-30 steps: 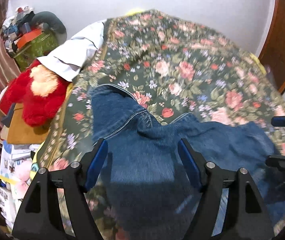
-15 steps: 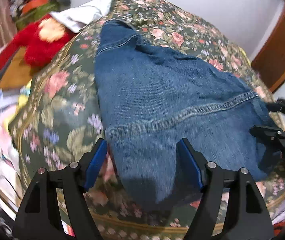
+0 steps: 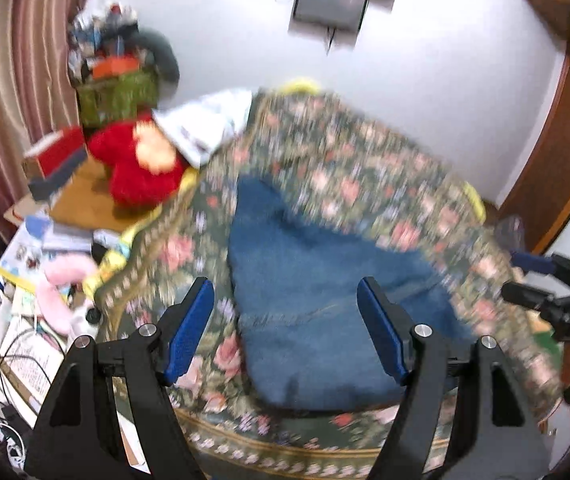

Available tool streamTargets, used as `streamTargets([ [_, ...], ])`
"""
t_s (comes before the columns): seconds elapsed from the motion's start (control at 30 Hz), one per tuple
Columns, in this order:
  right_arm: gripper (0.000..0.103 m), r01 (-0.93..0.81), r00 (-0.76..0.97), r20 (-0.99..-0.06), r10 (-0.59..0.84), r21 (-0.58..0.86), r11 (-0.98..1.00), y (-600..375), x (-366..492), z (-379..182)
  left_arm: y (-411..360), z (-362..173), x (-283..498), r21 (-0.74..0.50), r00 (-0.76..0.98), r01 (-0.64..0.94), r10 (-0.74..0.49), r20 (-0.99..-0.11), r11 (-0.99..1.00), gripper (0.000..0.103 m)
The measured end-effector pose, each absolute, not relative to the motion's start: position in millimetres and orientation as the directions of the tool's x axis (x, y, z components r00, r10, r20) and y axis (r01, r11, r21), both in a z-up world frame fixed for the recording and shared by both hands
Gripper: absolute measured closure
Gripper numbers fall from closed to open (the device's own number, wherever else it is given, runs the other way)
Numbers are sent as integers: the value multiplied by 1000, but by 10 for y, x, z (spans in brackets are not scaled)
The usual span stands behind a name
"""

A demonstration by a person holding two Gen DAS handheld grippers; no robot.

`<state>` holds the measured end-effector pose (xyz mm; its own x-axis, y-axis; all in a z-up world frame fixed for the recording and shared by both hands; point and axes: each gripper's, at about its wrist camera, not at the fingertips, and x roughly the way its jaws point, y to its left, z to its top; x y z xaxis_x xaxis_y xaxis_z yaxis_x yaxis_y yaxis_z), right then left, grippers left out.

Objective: Fold large clothes

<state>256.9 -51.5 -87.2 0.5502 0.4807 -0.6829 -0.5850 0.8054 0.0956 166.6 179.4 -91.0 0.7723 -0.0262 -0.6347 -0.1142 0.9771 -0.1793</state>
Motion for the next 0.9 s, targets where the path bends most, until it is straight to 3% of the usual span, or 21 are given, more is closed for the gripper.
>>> streamTargets([
  [0.27,25,-606,698,-410,587,98,789,-682,1875,16,1455,-18,1028,-180,926,-51,-21,-377,982,29],
  [0.47,25,-600,760,-254,599,80,796,-758,1330,349,1166,285,591,-133,970,-63,30,-240,989,29],
  [0.67,23,-562,804,-199,560,51,825,-723,959,373,910,318,319,-82,980,-112,96,-171,990,28],
  [0.73,21,-551,811,-206,547,44,833,-717,890,353,881,285,280,-87,980,-113,96,-172,990,21],
  [0.77,18,-545,814,-214,540,38,838,-705,875,339,877,273,265,-91,980,-113,96,-173,989,19],
  [0.83,0,-521,830,-214,515,31,853,-715,847,314,868,243,233,-97,979,-119,101,-178,988,13],
  [0.9,0,-508,840,-205,503,31,861,-732,816,291,864,209,219,-97,977,-129,110,-184,987,13],
])
